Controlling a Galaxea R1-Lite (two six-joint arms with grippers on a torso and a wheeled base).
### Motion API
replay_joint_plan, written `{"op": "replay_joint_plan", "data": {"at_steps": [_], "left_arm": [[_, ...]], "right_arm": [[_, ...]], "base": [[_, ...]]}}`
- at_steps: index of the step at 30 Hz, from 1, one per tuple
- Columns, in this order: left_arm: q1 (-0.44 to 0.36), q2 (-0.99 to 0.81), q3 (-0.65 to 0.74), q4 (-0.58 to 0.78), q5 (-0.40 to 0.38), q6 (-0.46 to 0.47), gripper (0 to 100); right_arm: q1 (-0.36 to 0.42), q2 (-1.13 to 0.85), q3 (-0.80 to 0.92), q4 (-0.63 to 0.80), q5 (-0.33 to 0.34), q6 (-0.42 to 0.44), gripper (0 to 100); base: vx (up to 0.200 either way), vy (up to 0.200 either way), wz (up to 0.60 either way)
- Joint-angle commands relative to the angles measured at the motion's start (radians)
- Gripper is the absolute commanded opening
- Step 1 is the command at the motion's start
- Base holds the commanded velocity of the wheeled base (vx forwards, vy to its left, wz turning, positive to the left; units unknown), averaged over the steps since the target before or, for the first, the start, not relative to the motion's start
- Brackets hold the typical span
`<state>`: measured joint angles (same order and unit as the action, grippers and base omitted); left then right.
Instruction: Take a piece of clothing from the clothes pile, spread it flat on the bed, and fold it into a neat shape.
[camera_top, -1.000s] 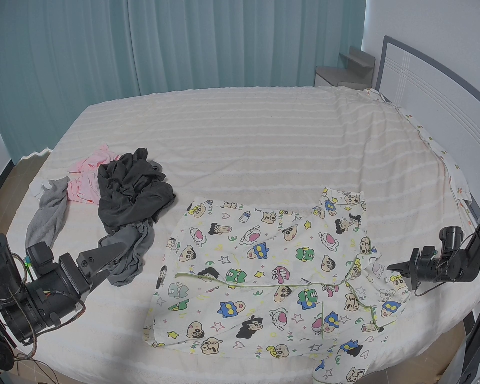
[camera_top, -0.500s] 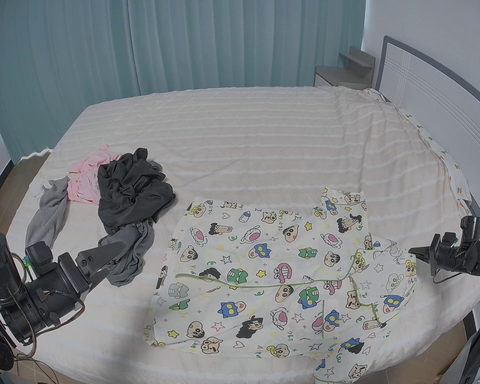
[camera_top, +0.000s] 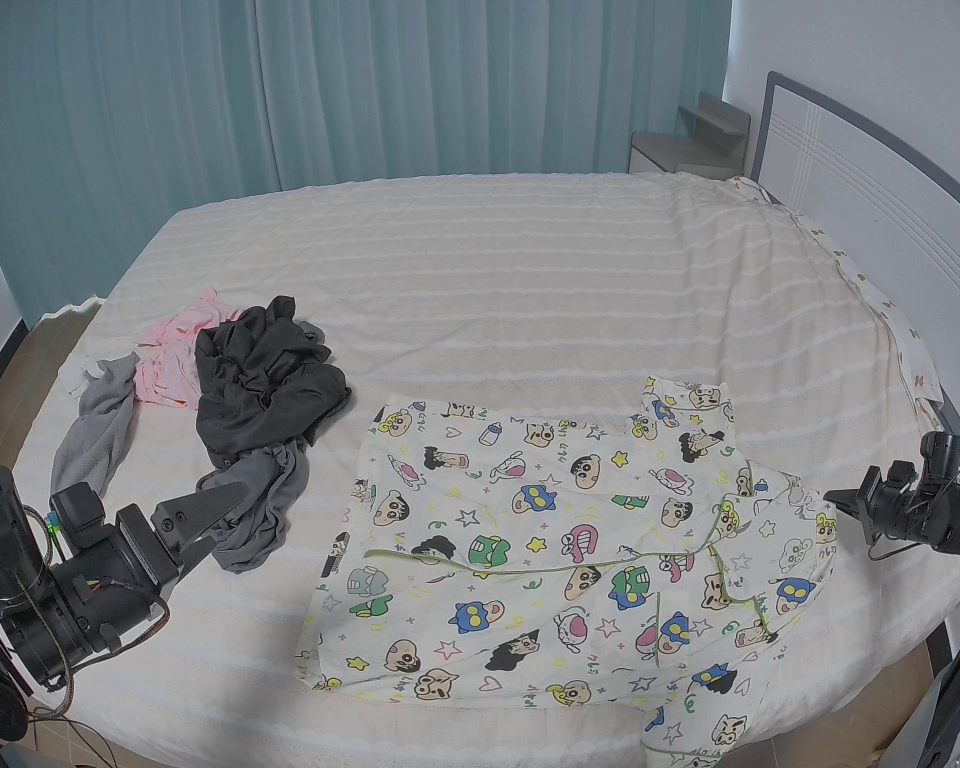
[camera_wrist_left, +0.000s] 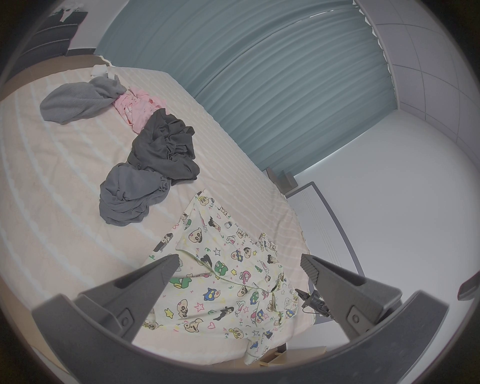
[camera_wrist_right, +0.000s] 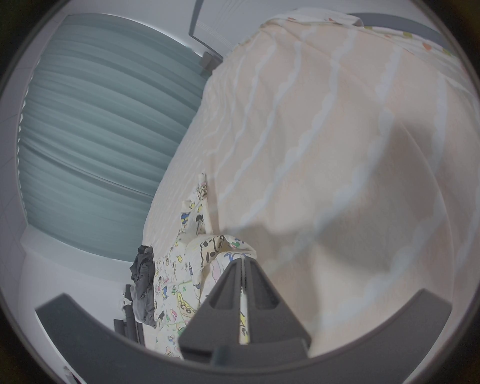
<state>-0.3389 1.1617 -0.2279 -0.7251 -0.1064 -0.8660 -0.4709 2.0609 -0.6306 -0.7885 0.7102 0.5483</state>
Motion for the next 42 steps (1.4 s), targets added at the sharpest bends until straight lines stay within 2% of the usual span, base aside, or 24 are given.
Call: {"op": "replay_joint_plan", "data": {"at_steps": [1,5,9,10,15,16,17,18,20,21,28,36,42], "left_arm": [[-0.002,0.009,0.004,0.003,-0.001,-0.001,100],[-0.002,0.046,0.009,0.003,-0.001,-0.001,100],[-0.017,0.092,0.015,0.003,-0.001,-0.001,100],[-0.031,0.107,0.019,0.003,0.001,-0.001,100],[-0.112,0.197,0.062,0.003,0.001,-0.005,100],[-0.144,0.259,0.076,0.0,0.002,-0.01,100],[-0.144,0.259,0.076,0.0,0.002,-0.01,100],[-0.158,0.348,0.071,-0.005,0.019,-0.021,100],[-0.158,0.348,0.071,-0.005,0.019,-0.021,100],[-0.161,0.452,0.051,-0.005,0.07,-0.038,100],[-0.164,0.659,0.015,-0.011,0.159,-0.073,100],[-0.163,0.754,-0.084,-0.036,0.165,-0.232,100],[-0.167,0.779,-0.133,-0.056,0.163,-0.265,100]], "right_arm": [[-0.003,0.085,0.005,-0.132,-0.051,0.012,0],[-0.008,0.093,0.002,-0.164,-0.083,0.015,0],[-0.009,0.093,0.002,-0.166,-0.087,0.015,0],[-0.009,0.094,0.002,-0.166,-0.087,0.015,100],[-0.012,0.079,0.009,-0.167,-0.086,0.016,100],[-0.012,0.071,0.011,-0.167,-0.086,0.016,100],[-0.012,0.071,0.011,-0.167,-0.086,0.016,100],[-0.009,0.053,0.014,-0.167,-0.087,0.016,100],[-0.009,0.053,0.014,-0.167,-0.087,0.016,100],[-0.003,0.002,0.039,-0.167,-0.086,0.018,100],[0.058,-0.076,0.1,-0.167,-0.084,0.016,100],[0.07,-0.074,0.112,-0.169,-0.086,0.015,100],[0.072,-0.074,0.117,-0.169,-0.084,0.015,100]], "base": [[0.0,0.0,0.0],[0.0,0.0,0.0],[0.0,0.0,0.0],[0.0,0.0,0.0],[0.0,0.0,0.0],[0.0,0.0,0.0],[0.0,0.0,0.0],[0.0,0.0,0.0],[0.0,0.0,0.0],[0.0,0.0,0.0],[0.0,0.0,0.0],[0.0,0.0,0.0],[0.0,0.0,0.0]]}}
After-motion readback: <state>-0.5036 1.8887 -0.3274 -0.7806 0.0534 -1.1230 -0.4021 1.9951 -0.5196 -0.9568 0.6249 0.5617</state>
